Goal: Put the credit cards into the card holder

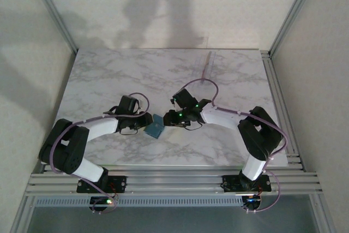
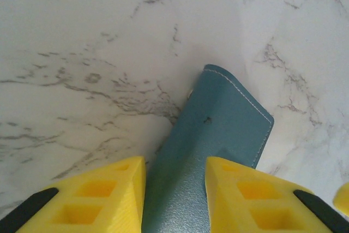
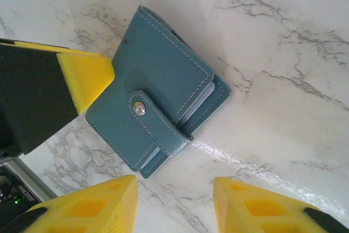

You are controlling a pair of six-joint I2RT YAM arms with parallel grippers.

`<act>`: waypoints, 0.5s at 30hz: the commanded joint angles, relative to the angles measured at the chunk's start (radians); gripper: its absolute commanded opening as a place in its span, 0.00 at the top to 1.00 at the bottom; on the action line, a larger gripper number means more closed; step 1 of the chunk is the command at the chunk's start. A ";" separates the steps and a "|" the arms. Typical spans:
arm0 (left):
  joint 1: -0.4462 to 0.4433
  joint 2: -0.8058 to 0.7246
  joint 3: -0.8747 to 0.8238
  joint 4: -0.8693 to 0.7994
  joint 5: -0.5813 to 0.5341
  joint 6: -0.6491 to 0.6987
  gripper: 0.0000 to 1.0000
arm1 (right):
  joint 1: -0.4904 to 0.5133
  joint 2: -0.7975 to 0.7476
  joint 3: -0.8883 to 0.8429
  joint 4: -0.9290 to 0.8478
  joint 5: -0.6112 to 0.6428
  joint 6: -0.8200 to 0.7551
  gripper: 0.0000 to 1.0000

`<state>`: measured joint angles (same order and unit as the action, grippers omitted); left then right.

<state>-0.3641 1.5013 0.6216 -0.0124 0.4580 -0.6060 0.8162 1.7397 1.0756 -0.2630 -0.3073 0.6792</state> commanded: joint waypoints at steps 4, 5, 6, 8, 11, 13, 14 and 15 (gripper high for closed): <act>-0.111 -0.033 -0.020 0.013 0.003 -0.076 0.68 | -0.047 0.010 0.026 -0.038 0.025 -0.007 0.57; -0.123 -0.047 -0.032 0.016 -0.011 -0.100 0.68 | -0.064 -0.009 0.025 -0.053 0.036 -0.013 0.56; -0.136 -0.068 -0.046 0.022 -0.027 -0.125 0.68 | -0.078 -0.036 0.019 -0.070 0.049 -0.026 0.54; -0.156 -0.106 -0.069 0.032 -0.027 -0.151 0.67 | -0.123 -0.085 0.020 -0.106 0.068 -0.055 0.49; -0.173 -0.139 -0.076 0.016 -0.048 -0.151 0.64 | -0.198 -0.153 0.047 -0.188 0.134 -0.121 0.45; -0.171 -0.152 -0.054 -0.018 -0.076 -0.140 0.64 | -0.279 -0.198 0.049 -0.187 0.131 -0.137 0.44; -0.171 -0.166 -0.040 -0.049 -0.102 -0.140 0.64 | -0.323 -0.215 0.056 -0.182 0.119 -0.150 0.44; -0.171 -0.204 -0.033 -0.065 -0.135 -0.146 0.63 | -0.361 -0.224 0.073 -0.192 0.117 -0.165 0.44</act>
<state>-0.5297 1.3552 0.5560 -0.0162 0.4129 -0.7326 0.5373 1.5631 1.0988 -0.4061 -0.2237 0.5797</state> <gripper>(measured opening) 0.369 0.561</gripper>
